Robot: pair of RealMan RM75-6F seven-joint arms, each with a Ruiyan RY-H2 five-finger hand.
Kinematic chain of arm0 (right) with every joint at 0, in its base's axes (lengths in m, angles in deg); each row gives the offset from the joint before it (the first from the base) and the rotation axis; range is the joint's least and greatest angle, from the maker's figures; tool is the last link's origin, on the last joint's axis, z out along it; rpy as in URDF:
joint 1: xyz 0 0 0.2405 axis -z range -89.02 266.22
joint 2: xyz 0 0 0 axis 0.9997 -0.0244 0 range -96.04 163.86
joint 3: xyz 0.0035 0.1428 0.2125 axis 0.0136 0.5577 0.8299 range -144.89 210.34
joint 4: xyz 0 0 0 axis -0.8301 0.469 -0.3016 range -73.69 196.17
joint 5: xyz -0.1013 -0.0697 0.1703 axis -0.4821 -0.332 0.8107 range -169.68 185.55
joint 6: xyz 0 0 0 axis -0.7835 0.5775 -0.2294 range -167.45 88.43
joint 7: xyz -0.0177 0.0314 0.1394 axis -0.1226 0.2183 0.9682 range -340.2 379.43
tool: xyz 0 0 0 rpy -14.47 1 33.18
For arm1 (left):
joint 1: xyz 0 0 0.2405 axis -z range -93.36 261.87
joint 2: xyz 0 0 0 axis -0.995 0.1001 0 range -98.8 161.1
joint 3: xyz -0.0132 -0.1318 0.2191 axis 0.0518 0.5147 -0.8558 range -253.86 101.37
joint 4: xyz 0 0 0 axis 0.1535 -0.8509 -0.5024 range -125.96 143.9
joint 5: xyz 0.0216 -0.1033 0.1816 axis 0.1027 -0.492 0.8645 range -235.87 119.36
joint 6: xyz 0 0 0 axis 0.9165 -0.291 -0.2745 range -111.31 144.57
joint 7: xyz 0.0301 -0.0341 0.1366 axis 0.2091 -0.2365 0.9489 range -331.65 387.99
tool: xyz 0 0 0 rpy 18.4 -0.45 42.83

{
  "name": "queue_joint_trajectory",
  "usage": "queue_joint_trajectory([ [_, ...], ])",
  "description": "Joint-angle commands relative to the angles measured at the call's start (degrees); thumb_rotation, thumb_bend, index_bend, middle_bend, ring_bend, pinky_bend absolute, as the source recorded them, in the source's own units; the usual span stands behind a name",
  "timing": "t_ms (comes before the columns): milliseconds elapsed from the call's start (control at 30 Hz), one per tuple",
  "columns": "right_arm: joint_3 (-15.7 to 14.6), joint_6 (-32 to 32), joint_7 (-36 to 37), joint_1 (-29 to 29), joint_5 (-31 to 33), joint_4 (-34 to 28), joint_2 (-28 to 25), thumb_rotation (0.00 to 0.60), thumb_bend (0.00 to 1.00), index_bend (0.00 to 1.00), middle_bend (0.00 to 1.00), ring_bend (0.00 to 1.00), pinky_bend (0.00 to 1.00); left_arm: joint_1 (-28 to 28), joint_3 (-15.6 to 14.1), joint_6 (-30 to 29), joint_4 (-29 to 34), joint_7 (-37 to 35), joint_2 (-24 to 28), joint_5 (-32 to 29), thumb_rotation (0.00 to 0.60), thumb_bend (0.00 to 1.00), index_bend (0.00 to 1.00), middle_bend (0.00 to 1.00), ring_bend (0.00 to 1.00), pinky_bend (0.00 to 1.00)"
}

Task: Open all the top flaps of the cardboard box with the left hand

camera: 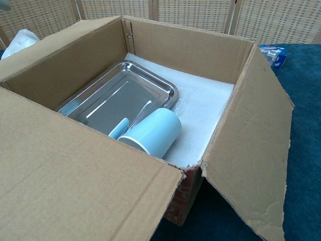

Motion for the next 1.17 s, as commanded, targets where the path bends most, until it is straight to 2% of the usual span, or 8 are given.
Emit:
queue_joint_trajectory([
  [33,0.04,0.0,-0.09,-0.01,0.05,-0.03,0.03,0.6,0.0,0.0,0.0,0.0,0.0,-5.08,2.35,-12.13,-2.37,15.59,-8.41,-9.38,0.6,0.0,0.29,0.04,0.06,0.18],
  [167,0.08,0.1,0.07,0.01,0.08,-0.11,-0.07,0.6,0.0,0.0,0.0,0.0,0.0,-6.94,2.27,-17.0,-4.13,19.14,-10.49,-8.52,0.6,0.0,0.18,0.0,0.0,0.12],
  [333,0.39,0.71,0.3,0.17,0.24,-0.01,-0.24,0.6,0.0,0.0,0.0,0.0,0.0,-11.05,1.26,-22.77,-5.9,17.65,-11.93,-5.5,0.6,0.0,0.12,0.0,0.0,0.1],
  [567,1.63,2.36,-0.52,0.6,1.34,0.9,0.46,0.6,0.0,0.0,0.0,0.0,0.0,-18.58,-2.49,-31.56,-12.1,11.19,-14.46,2.92,0.6,0.0,0.12,0.0,0.0,0.09],
  [667,2.22,2.15,-0.33,0.49,2.5,1.29,0.64,0.6,0.0,0.0,0.0,0.0,0.0,-23.43,-4.77,-37.05,-17.65,6.57,-17.66,5.97,0.6,0.0,0.13,0.0,0.0,0.07],
  [900,3.28,3.23,-0.6,0.74,3.56,1.72,0.69,0.6,0.0,0.0,0.0,0.0,0.0,-31.55,-7.02,-45.99,-28.27,-2.02,-24.94,8.37,0.6,0.0,0.15,0.0,0.0,0.04],
  [1033,3.84,3.98,-0.49,1.02,4.12,1.9,0.58,0.6,0.0,0.0,0.0,0.0,0.0,-34.85,-8.43,-47.16,-30.91,-4.19,-27.43,8.3,0.6,0.0,0.16,0.0,0.0,0.03],
  [1167,4.49,4.78,-0.58,1.36,4.94,2.27,0.44,0.6,0.0,0.0,0.0,0.0,0.0,-37.38,-9.95,-47.15,-29.74,-3.59,-28.44,8.48,0.6,0.0,0.15,0.0,0.0,0.01],
])
